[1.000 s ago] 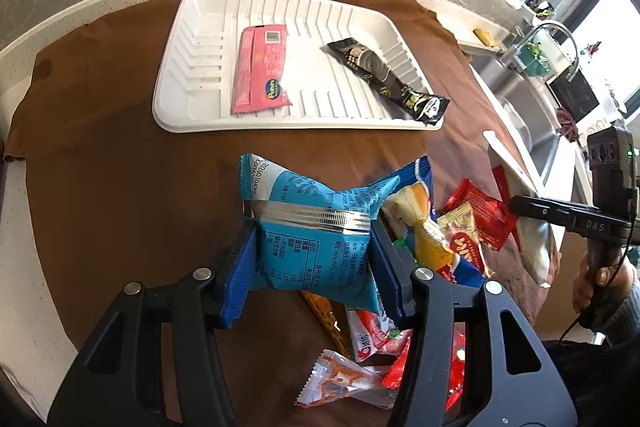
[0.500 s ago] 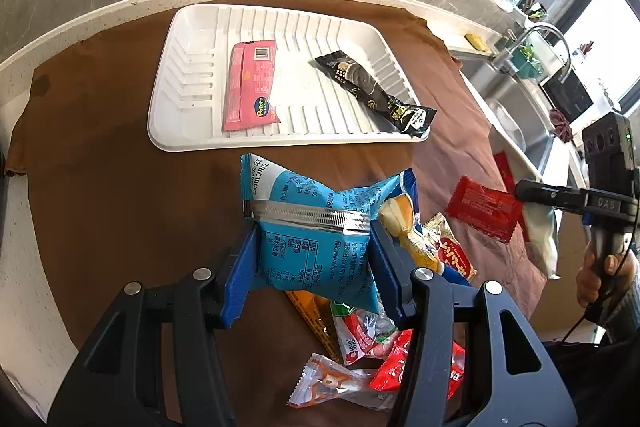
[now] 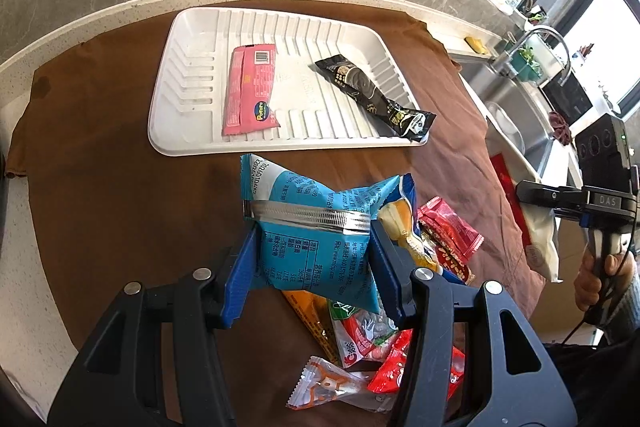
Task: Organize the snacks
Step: 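Carry the blue packet to the tray with left tool while right tool carries white packet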
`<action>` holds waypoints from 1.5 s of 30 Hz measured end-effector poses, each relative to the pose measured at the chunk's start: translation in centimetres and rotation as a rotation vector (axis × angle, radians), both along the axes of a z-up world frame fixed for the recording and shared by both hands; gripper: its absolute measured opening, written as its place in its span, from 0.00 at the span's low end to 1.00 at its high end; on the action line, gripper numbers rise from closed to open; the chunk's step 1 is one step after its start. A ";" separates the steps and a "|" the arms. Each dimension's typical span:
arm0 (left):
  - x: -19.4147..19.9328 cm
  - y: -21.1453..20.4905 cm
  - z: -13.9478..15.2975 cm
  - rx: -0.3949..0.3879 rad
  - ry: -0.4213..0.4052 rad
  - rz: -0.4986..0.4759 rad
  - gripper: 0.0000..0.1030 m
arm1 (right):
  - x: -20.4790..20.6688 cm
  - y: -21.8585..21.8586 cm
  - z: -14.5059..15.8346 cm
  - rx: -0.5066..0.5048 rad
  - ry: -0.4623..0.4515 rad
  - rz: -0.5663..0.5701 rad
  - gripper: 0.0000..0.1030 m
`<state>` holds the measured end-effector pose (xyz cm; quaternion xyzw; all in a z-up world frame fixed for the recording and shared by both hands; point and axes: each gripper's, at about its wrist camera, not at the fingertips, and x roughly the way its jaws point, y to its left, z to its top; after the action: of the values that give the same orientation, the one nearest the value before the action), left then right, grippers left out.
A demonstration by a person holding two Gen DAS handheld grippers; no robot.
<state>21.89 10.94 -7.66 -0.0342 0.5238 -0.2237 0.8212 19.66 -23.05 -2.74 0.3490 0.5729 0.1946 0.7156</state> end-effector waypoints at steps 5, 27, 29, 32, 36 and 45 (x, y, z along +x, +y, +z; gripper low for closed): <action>0.3 0.0 0.5 -0.007 -0.009 0.000 0.49 | 0.5 0.2 0.0 0.004 -0.003 0.003 0.21; 4.7 -0.5 2.8 -0.014 -0.069 -0.012 0.49 | 7.0 3.1 -0.2 0.034 -0.057 0.040 0.21; 5.3 -0.3 2.9 -0.015 -0.073 -0.009 0.49 | 7.7 3.3 -0.3 0.033 -0.061 0.043 0.21; 6.4 -0.1 3.0 -0.012 -0.080 -0.007 0.49 | 8.9 3.8 -0.5 0.036 -0.063 0.050 0.21; 7.8 0.2 2.8 -0.006 -0.085 0.000 0.49 | 10.8 4.6 -0.9 0.042 -0.066 0.059 0.21; 11.5 0.6 1.7 0.011 -0.076 0.014 0.49 | 14.9 6.4 -2.1 0.046 -0.068 0.084 0.21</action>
<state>33.41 11.57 -6.00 -0.0249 0.4931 -0.2163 0.8423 34.52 -16.69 -4.83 0.3342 0.5578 0.2492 0.7176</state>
